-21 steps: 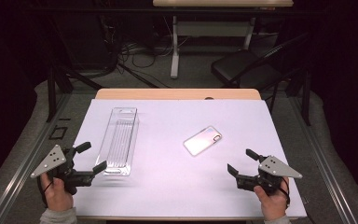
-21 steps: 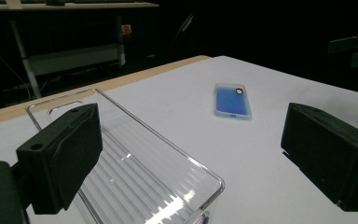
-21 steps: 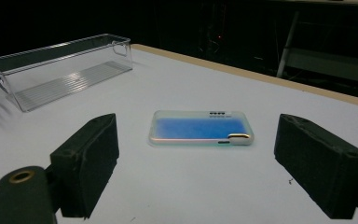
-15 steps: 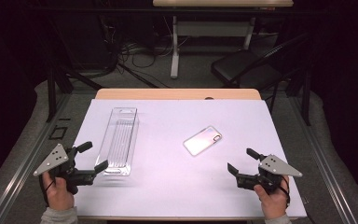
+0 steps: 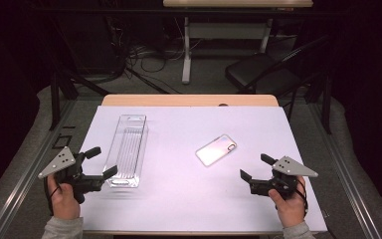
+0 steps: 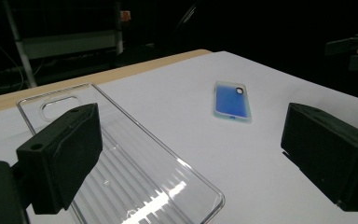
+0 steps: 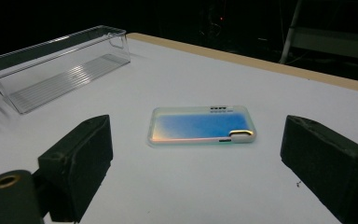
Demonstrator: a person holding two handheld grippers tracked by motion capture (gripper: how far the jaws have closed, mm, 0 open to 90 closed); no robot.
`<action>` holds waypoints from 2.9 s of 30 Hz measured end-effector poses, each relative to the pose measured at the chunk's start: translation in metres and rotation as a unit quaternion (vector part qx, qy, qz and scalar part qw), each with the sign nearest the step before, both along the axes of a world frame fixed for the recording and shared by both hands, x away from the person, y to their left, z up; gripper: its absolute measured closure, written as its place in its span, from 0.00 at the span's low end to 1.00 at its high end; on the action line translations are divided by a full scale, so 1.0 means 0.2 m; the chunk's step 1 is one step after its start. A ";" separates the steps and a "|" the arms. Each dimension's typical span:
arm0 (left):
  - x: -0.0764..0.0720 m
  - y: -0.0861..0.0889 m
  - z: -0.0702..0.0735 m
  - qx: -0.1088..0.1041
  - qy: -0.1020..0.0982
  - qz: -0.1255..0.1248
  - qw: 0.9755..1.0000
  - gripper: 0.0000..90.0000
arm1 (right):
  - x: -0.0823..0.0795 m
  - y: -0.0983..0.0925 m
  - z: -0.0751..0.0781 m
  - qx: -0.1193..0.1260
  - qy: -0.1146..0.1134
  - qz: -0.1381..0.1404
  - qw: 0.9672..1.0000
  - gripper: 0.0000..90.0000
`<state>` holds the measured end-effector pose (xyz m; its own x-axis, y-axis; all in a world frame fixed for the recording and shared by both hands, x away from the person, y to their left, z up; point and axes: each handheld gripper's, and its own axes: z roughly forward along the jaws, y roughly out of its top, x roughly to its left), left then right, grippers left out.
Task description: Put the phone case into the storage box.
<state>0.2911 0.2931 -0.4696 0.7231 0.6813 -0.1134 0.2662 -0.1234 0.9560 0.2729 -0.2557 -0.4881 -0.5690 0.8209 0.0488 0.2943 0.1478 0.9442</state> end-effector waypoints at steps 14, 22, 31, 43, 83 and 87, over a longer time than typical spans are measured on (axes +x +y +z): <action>0.16 -0.04 0.14 -0.009 0.040 -0.007 0.999 0.02 | 0.14 -0.02 0.04 0.011 0.068 -0.005 0.998 0.03; 0.24 -0.06 0.19 -0.003 0.053 -0.001 0.999 0.01 | 0.22 0.00 0.09 -0.007 0.085 -0.004 0.996 0.03; 0.32 -0.09 0.25 0.019 0.067 0.016 0.997 0.01 | 0.29 0.04 0.14 -0.027 0.097 -0.004 0.995 0.03; 0.43 -0.11 0.24 0.039 0.094 0.029 0.994 0.01 | 0.40 0.08 0.18 -0.042 0.123 -0.014 0.991 0.03; 0.58 -0.12 0.19 0.052 0.105 0.068 0.991 0.02 | 0.77 0.24 0.14 -0.087 0.179 -0.016 0.980 0.12; 0.58 -0.11 0.18 0.052 0.108 0.070 0.990 0.02 | 0.80 0.24 0.11 -0.090 0.186 -0.021 0.978 0.14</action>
